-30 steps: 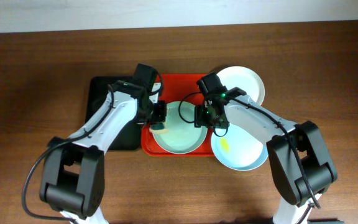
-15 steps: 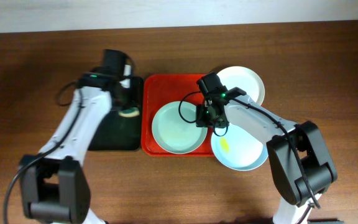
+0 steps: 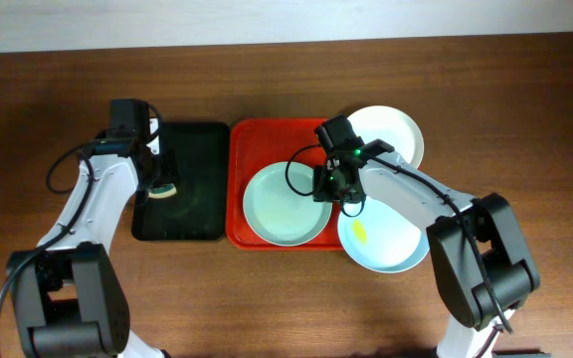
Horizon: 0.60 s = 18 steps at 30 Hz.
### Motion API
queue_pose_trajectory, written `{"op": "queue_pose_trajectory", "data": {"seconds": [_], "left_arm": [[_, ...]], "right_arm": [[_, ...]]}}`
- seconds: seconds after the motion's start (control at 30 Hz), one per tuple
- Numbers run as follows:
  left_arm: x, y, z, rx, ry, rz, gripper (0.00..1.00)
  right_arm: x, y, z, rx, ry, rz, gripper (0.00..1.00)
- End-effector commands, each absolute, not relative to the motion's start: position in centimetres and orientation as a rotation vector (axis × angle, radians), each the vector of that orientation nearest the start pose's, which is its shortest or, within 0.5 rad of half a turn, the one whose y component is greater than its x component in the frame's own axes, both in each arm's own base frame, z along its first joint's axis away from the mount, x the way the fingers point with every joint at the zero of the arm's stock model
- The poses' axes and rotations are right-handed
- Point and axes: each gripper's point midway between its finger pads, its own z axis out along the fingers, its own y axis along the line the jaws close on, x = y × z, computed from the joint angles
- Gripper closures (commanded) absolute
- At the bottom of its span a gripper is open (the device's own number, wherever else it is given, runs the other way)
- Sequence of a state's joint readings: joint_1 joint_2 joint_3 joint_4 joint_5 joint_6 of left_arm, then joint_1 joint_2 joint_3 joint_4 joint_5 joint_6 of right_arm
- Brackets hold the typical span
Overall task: Clean dirty plates on tray and stack at the side
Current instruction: 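Carry the sponge with the left gripper back onto the black tray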
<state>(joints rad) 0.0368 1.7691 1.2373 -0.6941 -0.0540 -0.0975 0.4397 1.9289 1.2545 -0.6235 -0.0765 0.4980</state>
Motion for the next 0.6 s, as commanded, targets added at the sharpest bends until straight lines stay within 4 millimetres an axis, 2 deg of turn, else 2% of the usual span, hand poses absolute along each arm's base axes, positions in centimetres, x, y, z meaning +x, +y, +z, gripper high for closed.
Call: {"op": "queue_pose_trajectory", "data": {"seconds": [0.0, 0.2, 0.33, 0.37, 0.43, 0.47, 0.57], "left_arm": [[39.3, 2.9, 6.3, -0.15, 2.801, 0.113, 1.0], [39.1, 2.4, 3.0, -0.143, 2.879, 0.075, 1.0], [39.1, 2.3, 1.7, -0.143, 2.905, 0.068, 0.98], [39.1, 2.3, 1.7, -0.143, 2.905, 0.067, 0.91], [39.1, 2.3, 1.9, -0.144, 2.903, 0.067, 0.58], [39.1, 2.3, 2.1, -0.145, 2.909, 0.066, 0.47], [39.4, 2.3, 4.6, -0.161, 2.889, 0.064, 0.33]], "right_arm": [[36.1, 18.6, 1.9, 0.067, 2.918, 0.28, 0.52], [36.1, 18.6, 1.9, 0.067, 2.918, 0.279, 0.52], [36.1, 18.6, 1.9, 0.066, 2.918, 0.279, 0.52], [36.1, 18.6, 1.9, 0.066, 2.918, 0.279, 0.52], [36.1, 18.6, 1.9, 0.066, 2.918, 0.279, 0.52], [36.1, 18.6, 1.9, 0.066, 2.918, 0.279, 0.52], [36.1, 18.6, 1.9, 0.066, 2.917, 0.279, 0.52]]}}
